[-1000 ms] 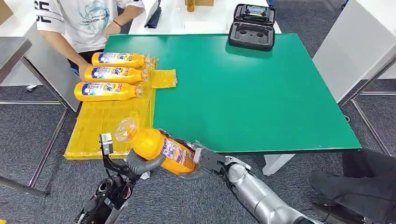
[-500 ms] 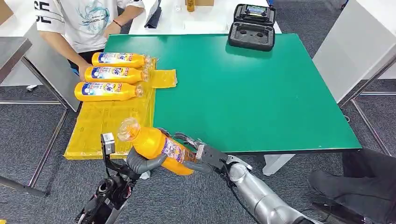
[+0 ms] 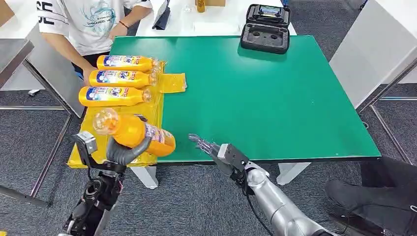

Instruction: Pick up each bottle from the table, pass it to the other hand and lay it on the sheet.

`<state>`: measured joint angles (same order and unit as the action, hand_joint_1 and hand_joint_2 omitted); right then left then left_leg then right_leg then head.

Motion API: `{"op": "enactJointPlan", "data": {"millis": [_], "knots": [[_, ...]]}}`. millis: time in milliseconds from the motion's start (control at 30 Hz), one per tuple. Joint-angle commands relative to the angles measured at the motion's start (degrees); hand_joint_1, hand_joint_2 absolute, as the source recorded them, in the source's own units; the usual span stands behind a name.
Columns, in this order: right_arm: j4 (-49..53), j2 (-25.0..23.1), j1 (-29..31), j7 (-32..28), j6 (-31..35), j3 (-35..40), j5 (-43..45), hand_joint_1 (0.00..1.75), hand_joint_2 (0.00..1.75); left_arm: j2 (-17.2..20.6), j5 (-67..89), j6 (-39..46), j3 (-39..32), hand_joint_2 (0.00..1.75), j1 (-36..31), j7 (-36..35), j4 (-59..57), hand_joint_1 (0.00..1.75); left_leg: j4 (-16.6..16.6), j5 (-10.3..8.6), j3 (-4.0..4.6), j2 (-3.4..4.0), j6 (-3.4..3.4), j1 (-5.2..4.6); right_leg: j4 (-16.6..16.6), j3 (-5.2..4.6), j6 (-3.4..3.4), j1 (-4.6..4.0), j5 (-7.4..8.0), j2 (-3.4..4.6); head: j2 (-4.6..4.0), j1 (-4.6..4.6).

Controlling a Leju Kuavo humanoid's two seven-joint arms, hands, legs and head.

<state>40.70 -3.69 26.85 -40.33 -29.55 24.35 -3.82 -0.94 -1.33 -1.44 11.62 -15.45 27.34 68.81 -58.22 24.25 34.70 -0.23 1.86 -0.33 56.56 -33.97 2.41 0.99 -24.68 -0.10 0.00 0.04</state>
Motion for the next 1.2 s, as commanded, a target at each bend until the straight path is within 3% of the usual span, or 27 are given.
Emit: {"op": "enactJointPlan", "data": {"millis": [33,200,300,333,433,567,700,767,800,1200], "knots": [[4.4,1.9,-2.7,0.3,-0.9,-3.3,0.9,0.00,0.00,3.6,9.1,8.2,-7.4,1.75,-4.8,0.5,-1.6,1.75,0.0,0.05,-0.08,-0.03,-0.10,0.09,0.0,0.12,-0.10,-0.09,-0.04,-0.05,0.00,-0.02],[6.7,1.9,-4.3,0.3,-1.8,-3.9,1.3,0.00,0.00,4.8,12.6,9.9,-7.9,1.75,-6.4,-1.0,-3.6,1.75,0.0,0.02,-0.02,-0.07,-0.09,0.06,0.0,0.06,-0.08,-0.06,-0.03,-0.08,0.00,0.00],[10.3,1.6,-5.9,0.3,-3.8,-6.1,3.6,0.00,0.00,7.3,17.2,10.6,-7.6,1.75,-8.9,-2.6,-6.5,1.75,0.0,0.01,-0.01,-0.03,-0.09,0.05,0.0,0.04,-0.08,-0.05,-0.02,-0.04,0.00,-0.02],[11.5,1.4,-6.3,0.3,-4.6,-7.4,4.2,0.00,1.75,9.3,21.9,13.6,-7.2,1.75,-9.9,-3.5,-7.8,1.75,0.0,0.04,-0.06,-0.07,-0.14,0.11,0.0,0.13,-0.13,-0.11,-0.05,-0.08,0.00,-0.02],[12.6,1.1,-6.2,0.3,-5.6,-8.1,3.7,0.00,1.75,12.3,27.6,16.6,-7.4,1.75,-11.4,-4.8,-10.0,1.75,0.0,0.04,-0.07,0.04,-0.16,0.11,0.0,0.08,-0.15,-0.10,-0.03,0.03,0.00,0.00],[12.3,0.8,-6.1,0.3,-5.3,-8.1,2.5,0.00,1.75,13.2,29.3,15.7,-7.5,1.75,-12.0,-5.7,-11.8,1.75,0.0,0.03,-0.07,0.01,-0.13,0.09,0.0,0.06,-0.13,-0.09,-0.04,0.00,0.00,0.00],[12.7,0.3,-6.8,0.3,-6.8,-9.1,3.1,0.00,1.75,17.4,42.9,17.9,-2.3,1.75,-13.8,-9.2,-14.5,1.75,0.0,0.02,-0.08,0.01,-0.09,0.10,0.0,0.07,-0.08,-0.09,-0.02,0.00,0.00,0.00],[12.0,0.1,-6.9,0.3,-7.6,-9.7,3.2,0.00,1.75,18.8,48.0,17.0,-0.7,1.75,-16.3,-11.3,-16.0,1.61,0.0,0.04,-0.09,0.02,-0.12,0.13,0.0,0.09,-0.10,-0.11,-0.04,0.00,0.00,0.00],[11.7,-0.1,-6.7,0.3,-7.6,-9.7,2.8,0.00,1.75,19.3,50.3,17.0,0.1,1.75,-17.0,-12.0,-16.6,1.73,0.0,0.02,-0.03,-0.02,-0.10,0.13,0.0,0.04,-0.09,-0.12,-0.04,-0.04,0.00,0.02],[8.9,-0.8,-5.3,0.3,-7.9,-9.6,2.1,0.00,1.75,19.8,59.6,9.4,6.0,1.75,-21.0,-14.8,-21.3,1.75,0.0,0.00,-0.05,-0.12,-0.11,0.10,0.0,0.09,-0.09,-0.08,-0.05,-0.13,0.00,0.00]]}}
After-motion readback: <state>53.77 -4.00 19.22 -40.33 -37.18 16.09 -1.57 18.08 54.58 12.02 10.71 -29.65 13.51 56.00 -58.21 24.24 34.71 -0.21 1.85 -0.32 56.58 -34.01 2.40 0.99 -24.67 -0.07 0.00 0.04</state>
